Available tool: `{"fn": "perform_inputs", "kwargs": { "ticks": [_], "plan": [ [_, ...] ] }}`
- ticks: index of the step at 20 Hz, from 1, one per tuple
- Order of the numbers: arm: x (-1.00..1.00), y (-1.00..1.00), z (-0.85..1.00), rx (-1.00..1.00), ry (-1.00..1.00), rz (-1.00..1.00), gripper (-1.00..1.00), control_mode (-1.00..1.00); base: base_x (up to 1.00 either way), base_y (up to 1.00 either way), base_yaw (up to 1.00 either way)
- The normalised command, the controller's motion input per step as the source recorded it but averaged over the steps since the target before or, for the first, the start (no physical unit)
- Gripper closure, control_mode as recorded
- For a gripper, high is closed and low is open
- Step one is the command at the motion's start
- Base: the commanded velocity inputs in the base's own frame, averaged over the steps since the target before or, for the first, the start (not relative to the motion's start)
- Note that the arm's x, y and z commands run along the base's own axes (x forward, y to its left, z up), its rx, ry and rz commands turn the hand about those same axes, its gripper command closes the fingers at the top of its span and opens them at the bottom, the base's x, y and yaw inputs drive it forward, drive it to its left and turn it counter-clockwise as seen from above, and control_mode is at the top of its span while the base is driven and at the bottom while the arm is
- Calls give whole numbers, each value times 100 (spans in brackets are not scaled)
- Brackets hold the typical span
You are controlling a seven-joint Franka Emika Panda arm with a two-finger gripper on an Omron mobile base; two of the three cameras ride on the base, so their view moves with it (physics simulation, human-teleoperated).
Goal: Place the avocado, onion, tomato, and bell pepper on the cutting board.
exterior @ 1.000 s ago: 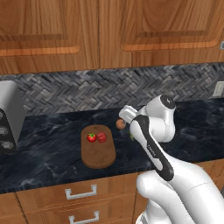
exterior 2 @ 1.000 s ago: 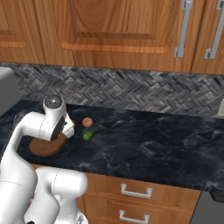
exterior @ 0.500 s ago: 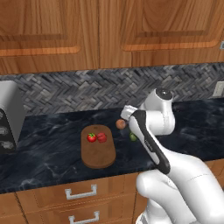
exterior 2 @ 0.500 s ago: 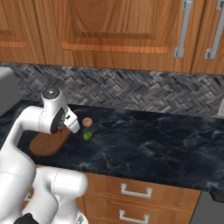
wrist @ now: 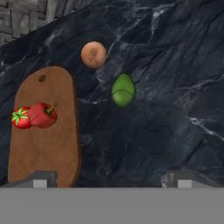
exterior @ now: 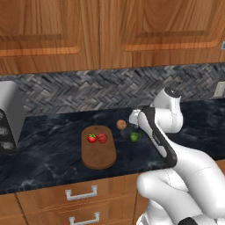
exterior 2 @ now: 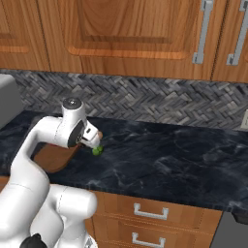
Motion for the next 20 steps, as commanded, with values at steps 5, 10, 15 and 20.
{"fn": "perform_inputs", "kwargs": {
  "ticks": [5,10,15,20],
  "plan": [
    [28,-4,-18,0,7,6,-100,-100,0,0,0],
    [41,0,-19,0,12,0,-100,-100,0,0,0],
    [23,0,-12,0,10,0,-100,-100,0,0,0],
    [26,0,-31,-1,12,0,-100,-100,0,0,0]
  ]
}}
